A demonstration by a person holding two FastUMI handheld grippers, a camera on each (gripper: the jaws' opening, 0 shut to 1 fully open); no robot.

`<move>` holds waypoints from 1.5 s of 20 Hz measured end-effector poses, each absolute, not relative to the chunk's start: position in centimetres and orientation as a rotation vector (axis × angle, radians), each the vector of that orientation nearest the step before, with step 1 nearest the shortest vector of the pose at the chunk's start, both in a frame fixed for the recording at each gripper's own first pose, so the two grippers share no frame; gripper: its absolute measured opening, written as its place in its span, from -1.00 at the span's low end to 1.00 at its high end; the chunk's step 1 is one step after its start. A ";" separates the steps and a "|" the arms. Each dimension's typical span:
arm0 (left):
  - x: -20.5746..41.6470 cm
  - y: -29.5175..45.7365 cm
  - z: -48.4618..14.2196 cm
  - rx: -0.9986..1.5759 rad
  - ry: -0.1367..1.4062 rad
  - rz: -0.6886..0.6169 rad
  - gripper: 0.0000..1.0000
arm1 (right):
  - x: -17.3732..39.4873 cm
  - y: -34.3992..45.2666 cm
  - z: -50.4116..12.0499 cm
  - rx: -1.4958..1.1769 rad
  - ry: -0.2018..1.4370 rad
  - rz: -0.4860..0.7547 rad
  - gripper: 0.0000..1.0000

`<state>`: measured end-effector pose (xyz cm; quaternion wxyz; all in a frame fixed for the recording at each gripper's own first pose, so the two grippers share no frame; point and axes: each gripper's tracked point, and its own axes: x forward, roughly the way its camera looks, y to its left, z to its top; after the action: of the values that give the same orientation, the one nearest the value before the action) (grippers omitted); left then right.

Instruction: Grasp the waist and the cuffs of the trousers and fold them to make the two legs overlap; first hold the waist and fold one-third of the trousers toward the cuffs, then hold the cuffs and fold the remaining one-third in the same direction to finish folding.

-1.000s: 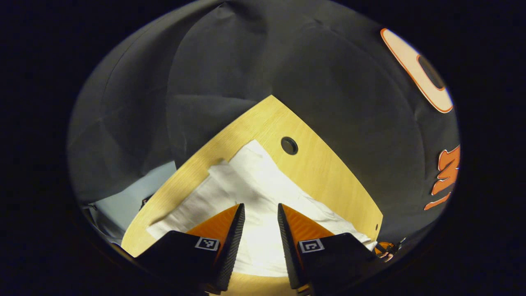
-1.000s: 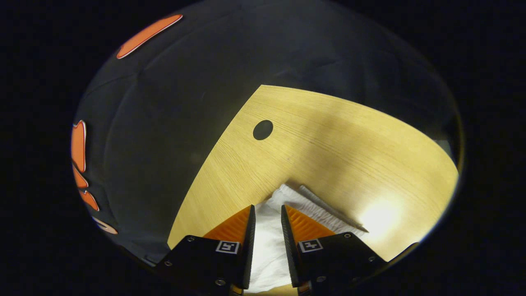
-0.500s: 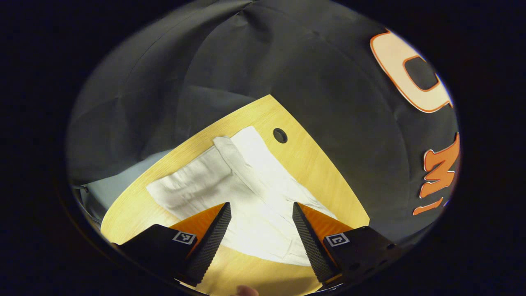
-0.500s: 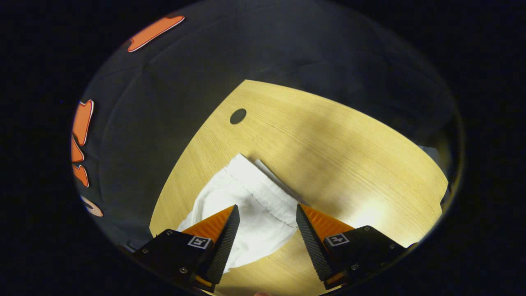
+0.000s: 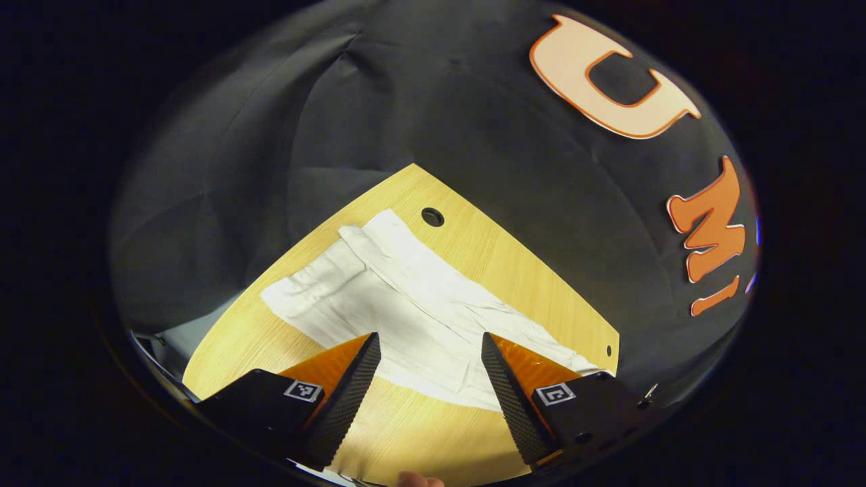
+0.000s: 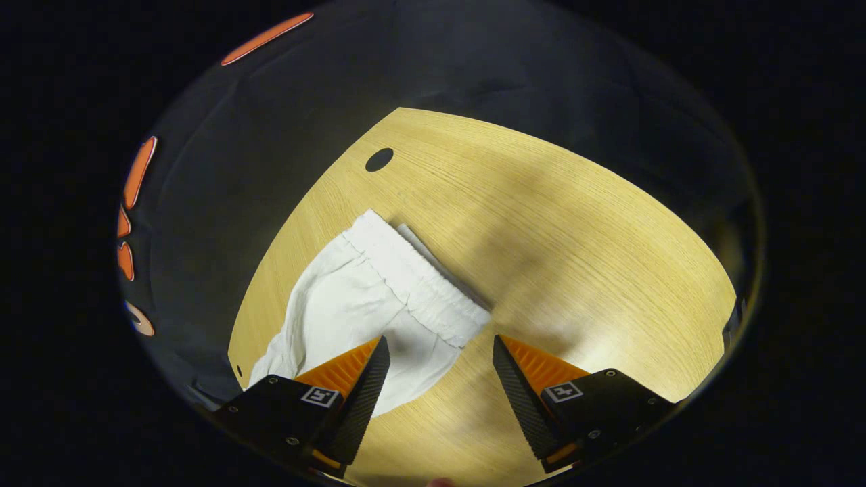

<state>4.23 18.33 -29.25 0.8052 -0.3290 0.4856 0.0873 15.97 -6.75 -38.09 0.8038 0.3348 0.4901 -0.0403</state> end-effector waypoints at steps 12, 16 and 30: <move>-1.3 16.0 -25.6 -0.547 1.021 0.271 0.97 | 17.8 -5.6 -39.6 0.719 1.013 -0.100 0.85; -2.6 15.9 -23.8 -0.435 0.979 0.286 1.00 | 17.8 -5.6 -40.2 0.728 1.020 -0.092 0.25; -0.5 13.4 -19.8 -0.150 0.685 0.272 0.96 | 18.9 -6.7 -37.6 0.703 0.831 0.015 -0.87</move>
<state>-0.48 13.35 -19.79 0.9301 -0.0732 0.3346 0.1327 18.88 -6.74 -37.56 0.8554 0.3345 0.3954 0.0073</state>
